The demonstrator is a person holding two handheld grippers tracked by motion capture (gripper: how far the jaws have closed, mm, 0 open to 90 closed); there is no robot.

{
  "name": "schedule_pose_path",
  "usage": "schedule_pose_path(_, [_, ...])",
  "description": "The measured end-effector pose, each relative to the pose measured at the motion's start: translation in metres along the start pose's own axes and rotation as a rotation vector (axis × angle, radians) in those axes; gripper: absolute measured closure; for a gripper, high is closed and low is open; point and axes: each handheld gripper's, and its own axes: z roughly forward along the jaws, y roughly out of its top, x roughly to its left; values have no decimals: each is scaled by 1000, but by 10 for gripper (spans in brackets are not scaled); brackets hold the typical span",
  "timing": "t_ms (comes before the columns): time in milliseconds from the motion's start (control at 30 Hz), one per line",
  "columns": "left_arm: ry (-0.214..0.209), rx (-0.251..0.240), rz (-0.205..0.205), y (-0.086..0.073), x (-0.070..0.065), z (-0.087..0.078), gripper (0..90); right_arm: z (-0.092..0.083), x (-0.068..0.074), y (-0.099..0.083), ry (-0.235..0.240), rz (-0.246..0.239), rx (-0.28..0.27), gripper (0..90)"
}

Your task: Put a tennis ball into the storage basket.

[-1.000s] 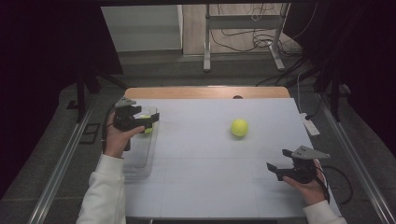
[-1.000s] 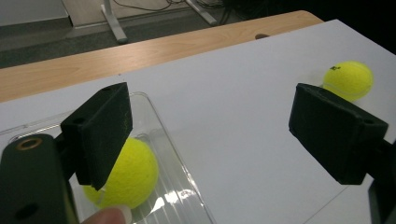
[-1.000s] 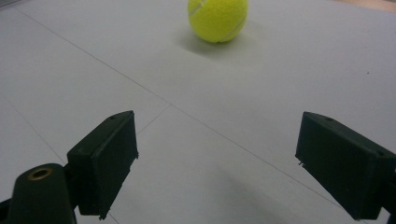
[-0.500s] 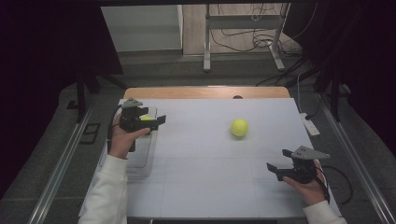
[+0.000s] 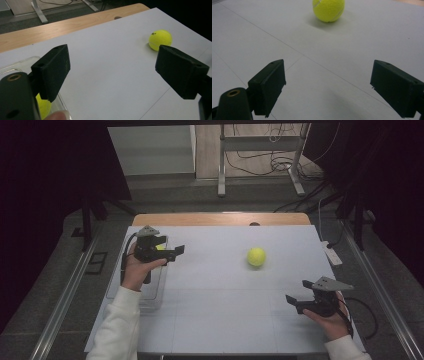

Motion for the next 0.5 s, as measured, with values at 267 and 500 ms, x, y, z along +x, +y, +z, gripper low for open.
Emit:
schedule_pose_path(267, [-21, -7, 20, 3, -9, 1, 136, 0, 0, 0, 0, 1, -1, 129])
schedule_pose_path(500, [-40, -3, 32, 4, -16, 4, 135, 0, 0, 0, -1, 2, -2, 129])
